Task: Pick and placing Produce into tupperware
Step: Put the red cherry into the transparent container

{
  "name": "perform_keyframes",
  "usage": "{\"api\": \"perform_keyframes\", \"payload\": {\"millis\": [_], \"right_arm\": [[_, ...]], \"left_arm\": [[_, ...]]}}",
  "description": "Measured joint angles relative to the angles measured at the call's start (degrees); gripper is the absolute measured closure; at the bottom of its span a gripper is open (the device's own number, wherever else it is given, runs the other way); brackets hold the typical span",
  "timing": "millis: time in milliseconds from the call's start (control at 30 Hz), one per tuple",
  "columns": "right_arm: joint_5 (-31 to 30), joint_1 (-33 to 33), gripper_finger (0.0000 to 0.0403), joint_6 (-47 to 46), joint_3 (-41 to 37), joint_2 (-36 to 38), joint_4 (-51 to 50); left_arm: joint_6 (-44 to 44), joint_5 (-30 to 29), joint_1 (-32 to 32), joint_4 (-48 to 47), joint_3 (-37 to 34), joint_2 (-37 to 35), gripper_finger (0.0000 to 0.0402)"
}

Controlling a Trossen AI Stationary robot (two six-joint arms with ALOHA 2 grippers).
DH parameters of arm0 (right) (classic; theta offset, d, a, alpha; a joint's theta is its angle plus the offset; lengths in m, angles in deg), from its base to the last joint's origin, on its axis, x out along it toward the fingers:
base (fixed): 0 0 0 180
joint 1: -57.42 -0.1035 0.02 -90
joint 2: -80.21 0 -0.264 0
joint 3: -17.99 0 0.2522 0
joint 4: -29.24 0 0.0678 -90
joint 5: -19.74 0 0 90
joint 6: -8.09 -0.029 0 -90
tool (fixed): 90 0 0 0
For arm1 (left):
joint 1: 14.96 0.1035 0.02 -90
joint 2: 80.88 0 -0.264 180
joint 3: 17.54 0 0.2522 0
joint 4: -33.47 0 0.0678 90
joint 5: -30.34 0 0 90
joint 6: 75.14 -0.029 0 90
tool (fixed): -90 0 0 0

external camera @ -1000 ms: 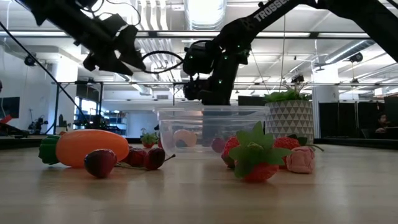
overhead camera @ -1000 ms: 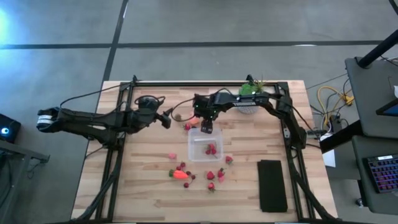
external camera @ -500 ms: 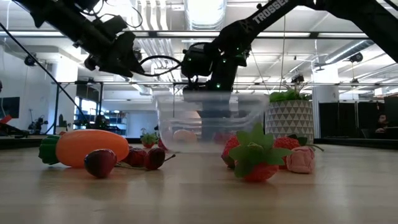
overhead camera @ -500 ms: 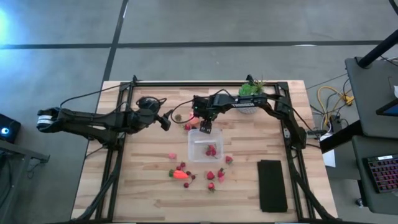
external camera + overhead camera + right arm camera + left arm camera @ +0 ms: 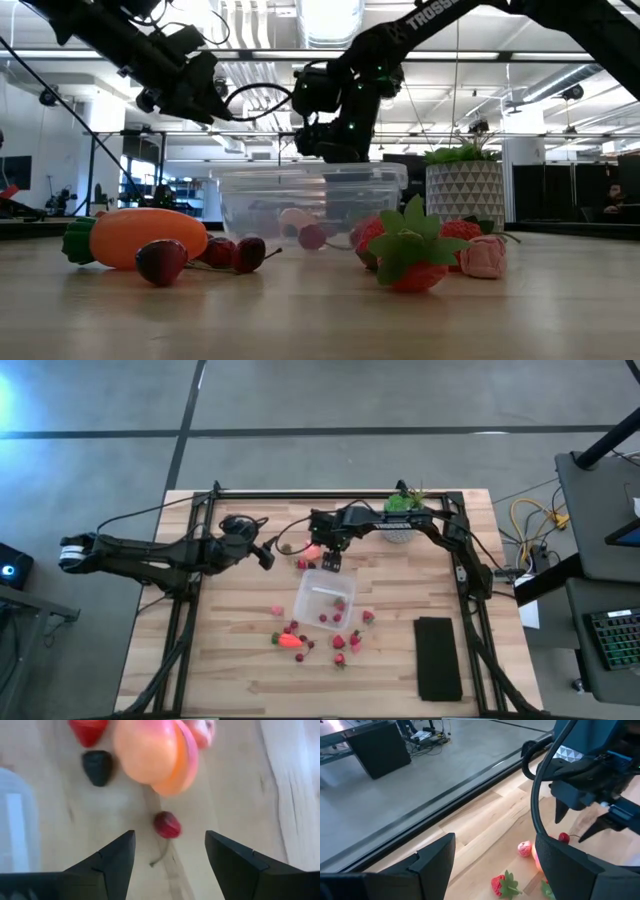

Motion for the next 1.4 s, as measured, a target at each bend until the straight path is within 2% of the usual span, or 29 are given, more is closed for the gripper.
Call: {"api": "perform_keyframes", "payload": {"millis": [133,667,1400], "right_arm": [[4.6,0.3,0.017,2.1,0.4,0.0,0.0],[6.9,3.4,0.0187,12.3,-0.4,-1.4,0.0],[8.0,3.2,0.0198,12.8,-3.4,-1.4,6.1]], "left_arm": [[0.0,0.0,0.6,0.0,0.0,0.0,0.0139],[0.6,0.0,0.7,0.0,0.0,0.0,0.0139],[0.6,0.0,0.7,0.0,-0.1,0.0,0.0139]]}}
